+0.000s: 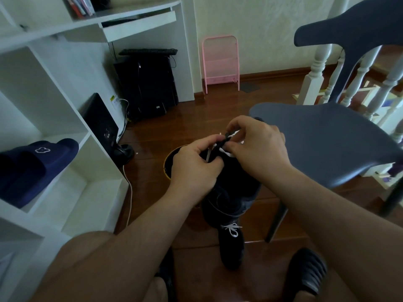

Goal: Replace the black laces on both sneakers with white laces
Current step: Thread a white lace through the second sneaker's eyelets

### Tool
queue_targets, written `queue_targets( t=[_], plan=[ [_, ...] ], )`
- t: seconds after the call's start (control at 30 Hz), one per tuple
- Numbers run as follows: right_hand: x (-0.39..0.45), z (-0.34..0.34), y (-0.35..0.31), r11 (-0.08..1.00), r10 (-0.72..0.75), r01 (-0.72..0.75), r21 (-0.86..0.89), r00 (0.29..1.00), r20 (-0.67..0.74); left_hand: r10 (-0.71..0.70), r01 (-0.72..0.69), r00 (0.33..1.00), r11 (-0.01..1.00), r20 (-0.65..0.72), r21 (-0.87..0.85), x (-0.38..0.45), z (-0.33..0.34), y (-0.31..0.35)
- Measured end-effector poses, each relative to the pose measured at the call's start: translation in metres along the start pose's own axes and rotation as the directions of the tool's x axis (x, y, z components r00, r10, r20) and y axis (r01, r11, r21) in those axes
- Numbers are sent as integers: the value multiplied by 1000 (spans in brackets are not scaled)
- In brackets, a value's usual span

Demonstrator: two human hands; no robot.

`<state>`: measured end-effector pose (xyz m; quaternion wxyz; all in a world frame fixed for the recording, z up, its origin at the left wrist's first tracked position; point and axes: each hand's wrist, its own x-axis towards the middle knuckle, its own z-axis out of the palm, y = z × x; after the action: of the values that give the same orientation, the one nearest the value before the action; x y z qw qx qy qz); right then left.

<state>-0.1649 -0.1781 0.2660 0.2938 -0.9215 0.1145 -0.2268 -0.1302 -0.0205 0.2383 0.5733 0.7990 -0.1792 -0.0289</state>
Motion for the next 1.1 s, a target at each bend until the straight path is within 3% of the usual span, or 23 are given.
queue_targets(
  t=[0.13, 0.33, 0.5, 0.57, 0.7, 0.93, 1.03, 1.1],
  plan=[
    [-1, 3, 3, 999, -31, 30, -19, 999, -36, -16, 16, 999, 1000, 29, 5, 3, -1, -2],
    [-1, 10, 9, 991, -133, 133, -1, 986, -96, -110, 92, 973, 991, -201, -96, 15, -14, -3],
    [-5, 13, 15, 997, 58, -51, -54, 989, 134, -106, 18, 937, 966, -333, -257, 16, -20, -1],
    [-4, 16, 18, 992, 126, -127, -4, 973, 193, -121, 10, 944, 940, -306, -341, 11, -15, 3],
    [-1, 13, 23, 996, 86, -84, -18, 991, 104, -209, 119, 967, 875, -143, -470, 6, -9, 15],
    [-3, 12, 41, 981, 12, 0, -195, 998, 62, -508, 396, 860, 708, -34, -585, 21, -36, 14],
    [-5, 6, 47, 985, 38, -32, -170, 999, 33, -532, 292, 829, 675, -172, -678, 36, -57, 8],
    [-6, 1, 50, 984, 55, -52, -168, 998, 12, -538, 172, 817, 568, -206, -805, 44, -71, 5]
  ],
)
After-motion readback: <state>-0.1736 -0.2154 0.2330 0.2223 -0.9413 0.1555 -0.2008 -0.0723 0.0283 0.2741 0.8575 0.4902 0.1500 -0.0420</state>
